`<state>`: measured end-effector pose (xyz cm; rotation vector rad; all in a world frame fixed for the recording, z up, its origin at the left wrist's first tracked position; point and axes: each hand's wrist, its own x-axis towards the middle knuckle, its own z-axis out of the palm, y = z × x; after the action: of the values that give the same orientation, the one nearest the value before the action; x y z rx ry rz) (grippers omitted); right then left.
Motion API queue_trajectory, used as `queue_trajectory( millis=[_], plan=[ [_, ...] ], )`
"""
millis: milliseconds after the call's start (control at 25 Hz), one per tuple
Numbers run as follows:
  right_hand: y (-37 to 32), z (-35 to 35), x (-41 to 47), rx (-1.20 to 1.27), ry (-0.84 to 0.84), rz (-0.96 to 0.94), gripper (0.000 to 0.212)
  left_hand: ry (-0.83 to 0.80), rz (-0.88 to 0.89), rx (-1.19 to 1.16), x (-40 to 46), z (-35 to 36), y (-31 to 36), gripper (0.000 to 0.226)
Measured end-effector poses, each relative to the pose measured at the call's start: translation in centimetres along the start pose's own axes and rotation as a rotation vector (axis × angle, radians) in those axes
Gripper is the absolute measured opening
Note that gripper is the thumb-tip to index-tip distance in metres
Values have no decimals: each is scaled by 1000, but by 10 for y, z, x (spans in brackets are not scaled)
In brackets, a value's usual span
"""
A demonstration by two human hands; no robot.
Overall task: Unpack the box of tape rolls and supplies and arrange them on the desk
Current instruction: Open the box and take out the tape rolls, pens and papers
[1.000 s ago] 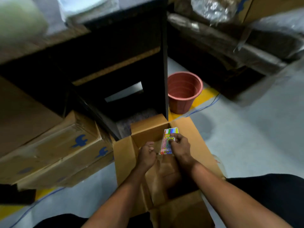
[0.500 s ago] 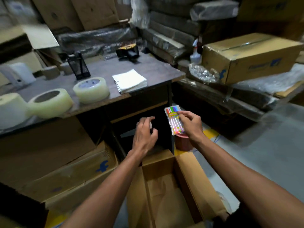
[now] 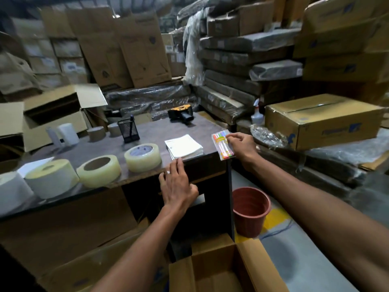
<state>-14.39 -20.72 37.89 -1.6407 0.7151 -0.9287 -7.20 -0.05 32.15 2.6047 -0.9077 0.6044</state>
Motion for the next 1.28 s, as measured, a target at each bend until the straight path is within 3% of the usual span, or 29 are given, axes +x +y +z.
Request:
queue_trajectory(
  millis=[200, 600, 1000, 1280],
  plan=[
    [-15, 16, 45, -282, -79, -31, 29, 8, 39, 67, 1, 8, -4, 95],
    [-7, 55, 88, -445, -184, -45, 31, 32, 88, 105, 0, 26, -20, 94],
    [17, 55, 85, -635, -154, -242, 29, 50, 70, 83, -2, 30, -16, 95],
    [45, 30, 35, -505, 57, -575, 26, 50, 73, 57, -11, 35, -12, 95]
  ],
)
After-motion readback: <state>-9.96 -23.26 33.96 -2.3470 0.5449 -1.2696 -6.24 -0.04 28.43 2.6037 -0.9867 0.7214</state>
